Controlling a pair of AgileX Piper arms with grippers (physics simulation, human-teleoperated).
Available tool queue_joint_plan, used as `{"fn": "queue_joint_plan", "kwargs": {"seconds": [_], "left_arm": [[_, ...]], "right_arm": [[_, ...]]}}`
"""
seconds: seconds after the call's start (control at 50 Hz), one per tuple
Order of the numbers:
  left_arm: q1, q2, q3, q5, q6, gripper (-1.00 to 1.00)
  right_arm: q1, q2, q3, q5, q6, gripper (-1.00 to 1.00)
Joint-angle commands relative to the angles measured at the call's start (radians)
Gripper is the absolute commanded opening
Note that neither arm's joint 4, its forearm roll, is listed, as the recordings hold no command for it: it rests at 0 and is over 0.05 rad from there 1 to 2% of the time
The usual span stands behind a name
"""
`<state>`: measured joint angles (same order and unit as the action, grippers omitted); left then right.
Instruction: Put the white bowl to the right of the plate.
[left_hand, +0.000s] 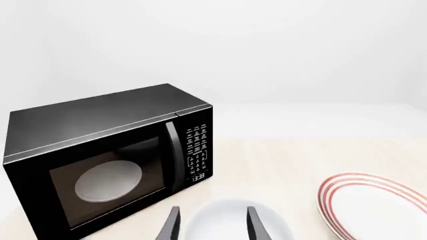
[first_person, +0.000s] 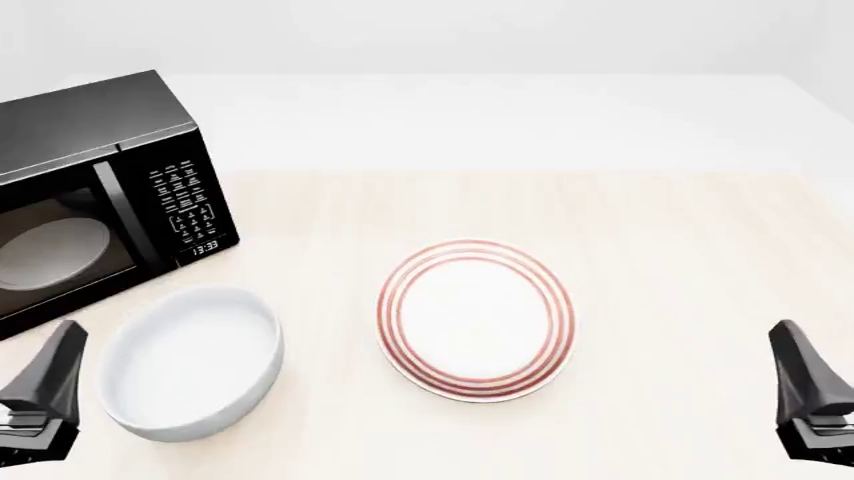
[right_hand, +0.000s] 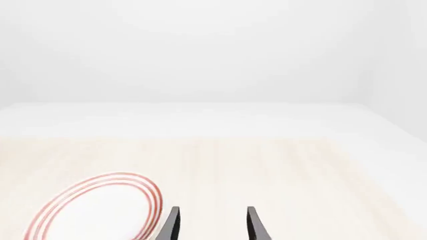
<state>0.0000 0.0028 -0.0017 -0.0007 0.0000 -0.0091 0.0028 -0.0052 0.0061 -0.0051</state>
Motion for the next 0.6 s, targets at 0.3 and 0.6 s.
{"fn": "queue_joint_plan", "kwargs": {"seconds": [0.3, 0.6], "left_arm": [[0.0, 0.004, -0.003, -0.001, 0.0, 1.0], [0.0, 0.004, -0.003, -0.001, 0.0, 1.0]], "right_arm": [[0.013, 0.084, -0.003, -0.066, -0.065, 1.0], [0.149, 0.289, -0.263, -0.007, -0.078, 1.0]]}}
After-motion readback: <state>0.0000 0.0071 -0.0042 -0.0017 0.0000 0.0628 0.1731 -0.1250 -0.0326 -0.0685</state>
